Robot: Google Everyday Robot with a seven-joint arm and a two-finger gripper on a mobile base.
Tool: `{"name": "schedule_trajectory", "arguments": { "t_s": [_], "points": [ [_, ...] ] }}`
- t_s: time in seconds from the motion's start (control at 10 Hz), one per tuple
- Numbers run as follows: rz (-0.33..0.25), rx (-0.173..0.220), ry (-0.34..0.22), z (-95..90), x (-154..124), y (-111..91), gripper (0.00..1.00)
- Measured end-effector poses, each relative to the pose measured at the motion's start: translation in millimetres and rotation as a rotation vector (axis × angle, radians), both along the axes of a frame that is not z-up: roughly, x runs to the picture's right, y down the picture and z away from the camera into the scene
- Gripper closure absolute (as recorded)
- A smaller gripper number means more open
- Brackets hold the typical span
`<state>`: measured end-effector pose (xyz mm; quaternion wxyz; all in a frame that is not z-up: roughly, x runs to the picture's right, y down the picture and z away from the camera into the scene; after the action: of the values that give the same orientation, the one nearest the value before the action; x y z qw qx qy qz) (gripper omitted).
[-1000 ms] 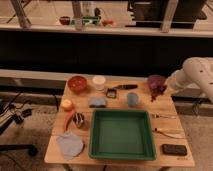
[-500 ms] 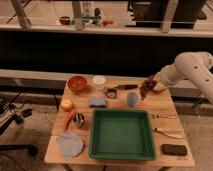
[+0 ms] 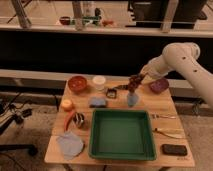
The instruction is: Place grapes in red bowl
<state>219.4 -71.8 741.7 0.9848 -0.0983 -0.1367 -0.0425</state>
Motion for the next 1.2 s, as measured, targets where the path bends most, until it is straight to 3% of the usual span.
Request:
{"name": "schedule_trajectory", "arguments": {
  "t_s": [0.5, 0.7, 0.9, 1.2],
  "points": [
    [0.009, 0.006, -0.006, -1.7, 0.1, 0.5, 1.0],
    [0.023, 0.024, -0.061, -9.2, -14.5, -4.6, 1.0],
    [0.024, 0.042, -0.142, -17.3, -50.6, -13.9, 1.0],
    [0.009, 0.065, -0.283, -25.3, -127.4, -31.1, 1.0]
  ]
}}
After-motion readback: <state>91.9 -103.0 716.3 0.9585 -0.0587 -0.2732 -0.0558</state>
